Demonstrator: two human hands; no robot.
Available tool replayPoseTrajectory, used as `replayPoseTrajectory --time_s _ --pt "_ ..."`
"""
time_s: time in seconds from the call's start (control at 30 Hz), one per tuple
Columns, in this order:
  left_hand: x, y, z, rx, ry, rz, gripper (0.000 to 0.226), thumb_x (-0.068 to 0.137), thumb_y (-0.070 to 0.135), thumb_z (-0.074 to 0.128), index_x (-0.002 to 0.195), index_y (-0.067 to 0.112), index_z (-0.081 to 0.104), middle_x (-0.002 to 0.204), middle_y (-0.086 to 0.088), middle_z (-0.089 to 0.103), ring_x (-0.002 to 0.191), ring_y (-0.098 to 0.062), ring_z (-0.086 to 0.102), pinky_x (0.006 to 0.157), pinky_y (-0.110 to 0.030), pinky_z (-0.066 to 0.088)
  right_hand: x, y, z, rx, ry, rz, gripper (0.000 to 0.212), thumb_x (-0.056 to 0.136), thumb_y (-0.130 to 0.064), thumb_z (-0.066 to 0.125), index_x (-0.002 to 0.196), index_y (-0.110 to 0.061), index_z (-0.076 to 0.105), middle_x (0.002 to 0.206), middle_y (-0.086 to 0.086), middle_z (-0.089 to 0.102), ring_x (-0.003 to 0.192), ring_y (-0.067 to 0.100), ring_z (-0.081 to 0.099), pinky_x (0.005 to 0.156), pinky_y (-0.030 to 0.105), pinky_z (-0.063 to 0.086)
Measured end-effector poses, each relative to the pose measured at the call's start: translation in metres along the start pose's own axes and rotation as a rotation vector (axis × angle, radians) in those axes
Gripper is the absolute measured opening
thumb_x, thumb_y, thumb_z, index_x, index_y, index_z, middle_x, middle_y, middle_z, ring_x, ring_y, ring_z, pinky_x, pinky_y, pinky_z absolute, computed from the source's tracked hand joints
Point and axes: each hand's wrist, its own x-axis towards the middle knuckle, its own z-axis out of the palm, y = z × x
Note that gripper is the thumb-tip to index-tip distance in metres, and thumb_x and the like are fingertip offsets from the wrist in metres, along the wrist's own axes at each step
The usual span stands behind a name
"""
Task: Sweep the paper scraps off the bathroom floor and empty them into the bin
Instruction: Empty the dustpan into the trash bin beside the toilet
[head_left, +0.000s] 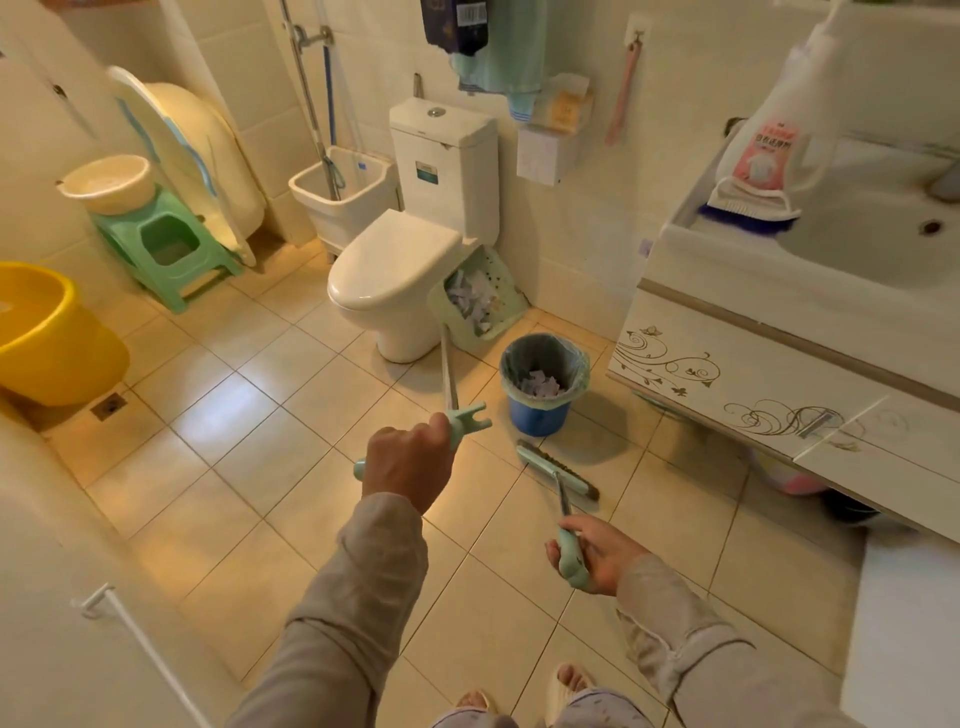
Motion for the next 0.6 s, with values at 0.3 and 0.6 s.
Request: replayPoseTrajectory --time_s 0.3,0.6 --pt "-0.026 0.013 0.032 0.155 -0.388 0.244 0.022 0.099 0.018 0.039 0.117 0.005 0.045 0.091 -0.006 0.071 0.079 -0.024 0.069 0.085 -0.033 0.046 -0.008 0.028 -0.01 0.043 0.022 0.024 0.023 0.094 -0.016 0.051 0.08 0.0 0.044 0.073 0.015 0.044 0.032 0.022 0.053 0.036 0.023 0.051" --pt "-0.045 0.009 0.042 0.244 -0.55 0.308 0.029 0.097 0.015 0.046 0.122 0.001 0.042 0.103 -0.011 0.069 0.093 -0.027 0.068 0.092 -0.037 0.047 -0.004 0.039 -0.02 0.037 0.068 -0.021 0.017 0.094 -0.013 0.052 0.084 -0.001 0.044 0.073 0.015 0.043 0.022 0.021 0.049 0.034 0.023 0.05"
